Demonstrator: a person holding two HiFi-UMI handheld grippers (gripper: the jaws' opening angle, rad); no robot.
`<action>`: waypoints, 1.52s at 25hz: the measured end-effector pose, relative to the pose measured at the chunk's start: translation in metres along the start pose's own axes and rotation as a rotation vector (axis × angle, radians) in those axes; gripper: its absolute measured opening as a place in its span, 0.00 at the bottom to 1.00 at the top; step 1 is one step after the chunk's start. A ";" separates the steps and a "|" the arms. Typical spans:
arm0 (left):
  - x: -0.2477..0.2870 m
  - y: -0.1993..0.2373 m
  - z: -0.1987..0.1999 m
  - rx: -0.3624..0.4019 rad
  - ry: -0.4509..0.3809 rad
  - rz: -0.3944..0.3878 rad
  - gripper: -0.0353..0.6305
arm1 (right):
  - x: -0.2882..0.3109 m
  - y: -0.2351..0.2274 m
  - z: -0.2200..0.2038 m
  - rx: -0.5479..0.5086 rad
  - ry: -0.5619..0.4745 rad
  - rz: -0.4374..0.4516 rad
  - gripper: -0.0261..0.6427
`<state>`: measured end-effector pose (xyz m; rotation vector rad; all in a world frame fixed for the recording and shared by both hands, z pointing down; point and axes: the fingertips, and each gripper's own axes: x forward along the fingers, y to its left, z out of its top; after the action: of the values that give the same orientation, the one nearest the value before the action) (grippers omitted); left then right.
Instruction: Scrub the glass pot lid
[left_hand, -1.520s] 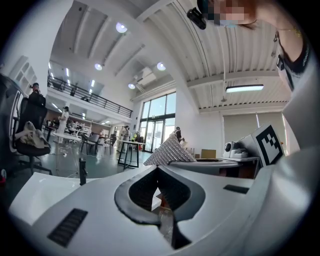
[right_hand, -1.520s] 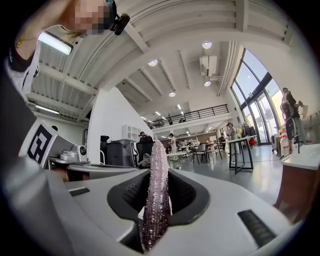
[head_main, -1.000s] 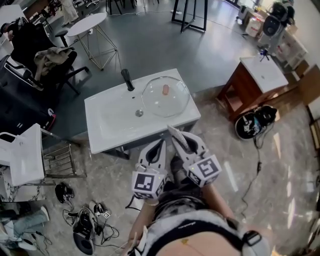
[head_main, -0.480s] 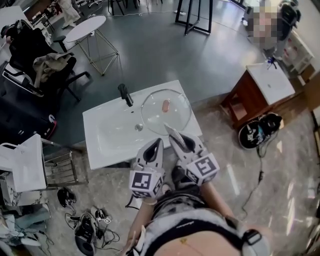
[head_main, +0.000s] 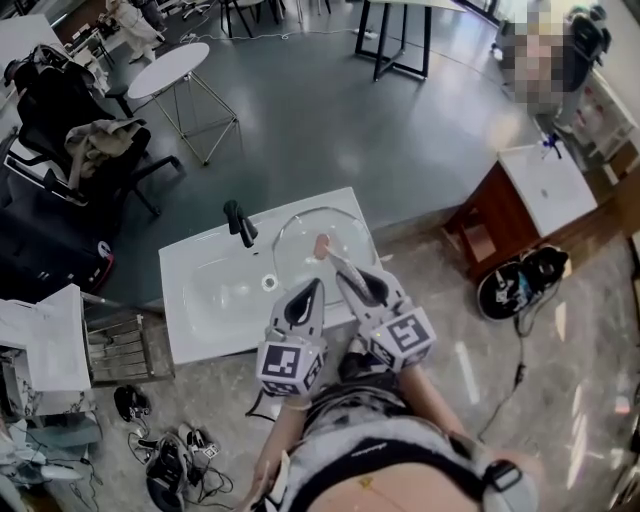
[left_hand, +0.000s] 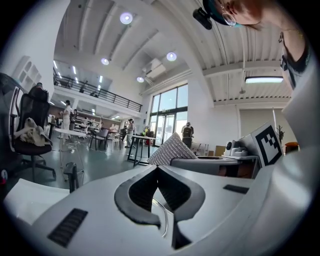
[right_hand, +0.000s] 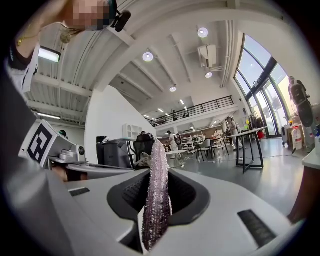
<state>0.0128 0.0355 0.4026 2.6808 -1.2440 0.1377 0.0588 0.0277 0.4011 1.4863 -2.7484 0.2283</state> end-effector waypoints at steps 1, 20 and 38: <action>0.006 0.000 0.000 -0.002 0.004 0.004 0.04 | 0.002 -0.006 0.001 -0.009 -0.005 0.007 0.17; 0.049 0.046 -0.015 -0.009 0.044 -0.008 0.04 | 0.040 -0.049 -0.020 0.023 0.067 -0.079 0.17; 0.080 0.109 -0.027 -0.025 0.071 -0.190 0.04 | 0.087 -0.067 -0.031 0.017 0.116 -0.333 0.17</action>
<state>-0.0193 -0.0877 0.4551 2.7291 -0.9579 0.1870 0.0650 -0.0763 0.4463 1.8373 -2.3699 0.3202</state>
